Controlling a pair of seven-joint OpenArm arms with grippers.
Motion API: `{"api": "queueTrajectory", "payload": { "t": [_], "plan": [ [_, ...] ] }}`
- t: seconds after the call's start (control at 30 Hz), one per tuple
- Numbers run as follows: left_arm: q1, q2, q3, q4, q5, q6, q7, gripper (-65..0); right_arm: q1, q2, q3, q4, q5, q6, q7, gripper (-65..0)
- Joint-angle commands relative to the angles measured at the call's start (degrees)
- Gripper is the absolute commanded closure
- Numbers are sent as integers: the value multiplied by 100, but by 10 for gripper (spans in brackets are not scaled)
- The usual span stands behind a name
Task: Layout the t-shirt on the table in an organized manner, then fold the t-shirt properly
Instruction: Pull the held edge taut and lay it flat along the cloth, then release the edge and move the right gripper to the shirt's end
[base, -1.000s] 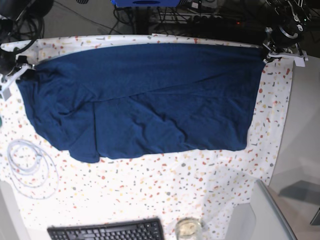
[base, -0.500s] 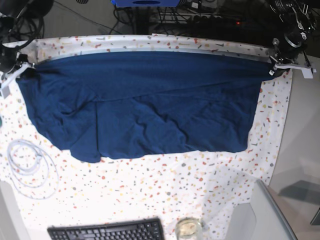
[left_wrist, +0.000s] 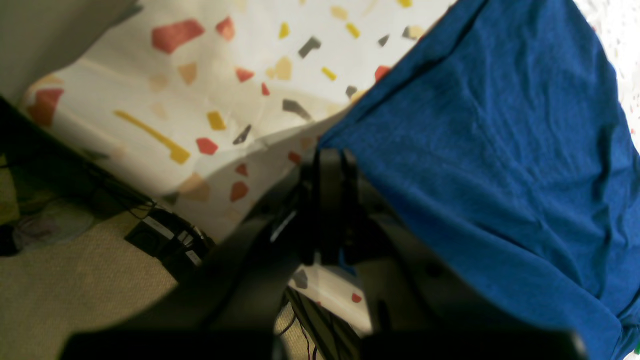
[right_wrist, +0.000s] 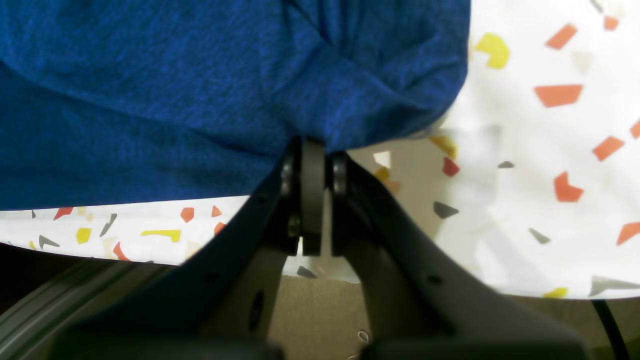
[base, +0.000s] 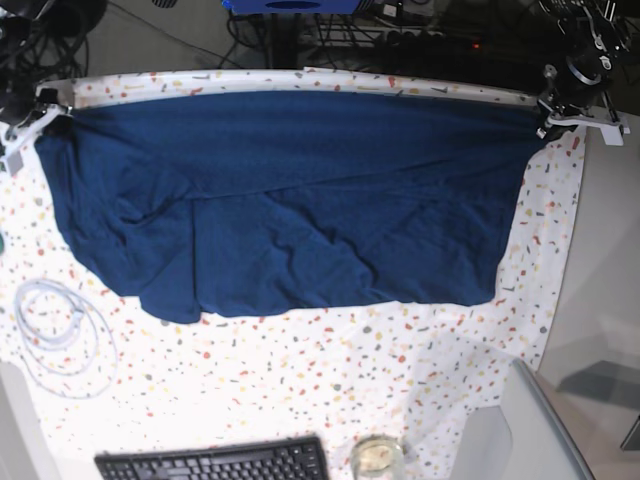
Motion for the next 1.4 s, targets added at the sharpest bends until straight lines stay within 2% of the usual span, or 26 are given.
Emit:
{"api": "queueTrajectory", "payload": {
  "t": [0.0,0.1,0.27,0.5,0.57,0.8,0.83,0.9,1.0,1.07,1.17,1.3,1.37],
  "plan": [
    [1,-107,-29,91,-80,-22,-145,0,-45,96,24,109,69,25,81,0],
    [1,-116,-29,82,-71,-22,-145,0,-81,17,59,109,61,25,81,0],
    [-8,-63,-29,82,386,-22,-145,0,-151,-44,68,117,52,25,81,0],
    [-8,7,-29,91,447,-22,-119,0,-160,-53,68,117,52,25,81,-3],
    [-8,7,-29,100,447,-22,-110,0,-160,-53,68,117,52,25,64,-36],
    [-8,7,-29,144,456,-4,-110,0,-160,-53,76,170,61,25,81,-249],
    [-8,7,-29,144,456,-4,-110,-28,-160,-53,76,258,61,25,81,-273],
    [-8,7,-64,144,456,-4,-110,-186,-204,-53,76,460,61,25,90,-315],
    [1,-19,-73,144,456,-4,-136,-360,-256,-53,85,838,52,25,90,-384],
    [1,-45,-81,144,456,-4,-145,-438,-292,-62,182,1076,52,25,99,-426],
    [-43,-221,-222,144,439,5,-145,-466,-283,-62,454,1392,43,25,231,-447],
    [-122,-362,-723,285,430,-13,-136,-466,-107,-18,446,1542,43,-93,1013,-453],
    [-149,-406,-855,443,439,-22,-110,-466,113,114,217,1542,34,-85,1198,-453]
  ]
}}
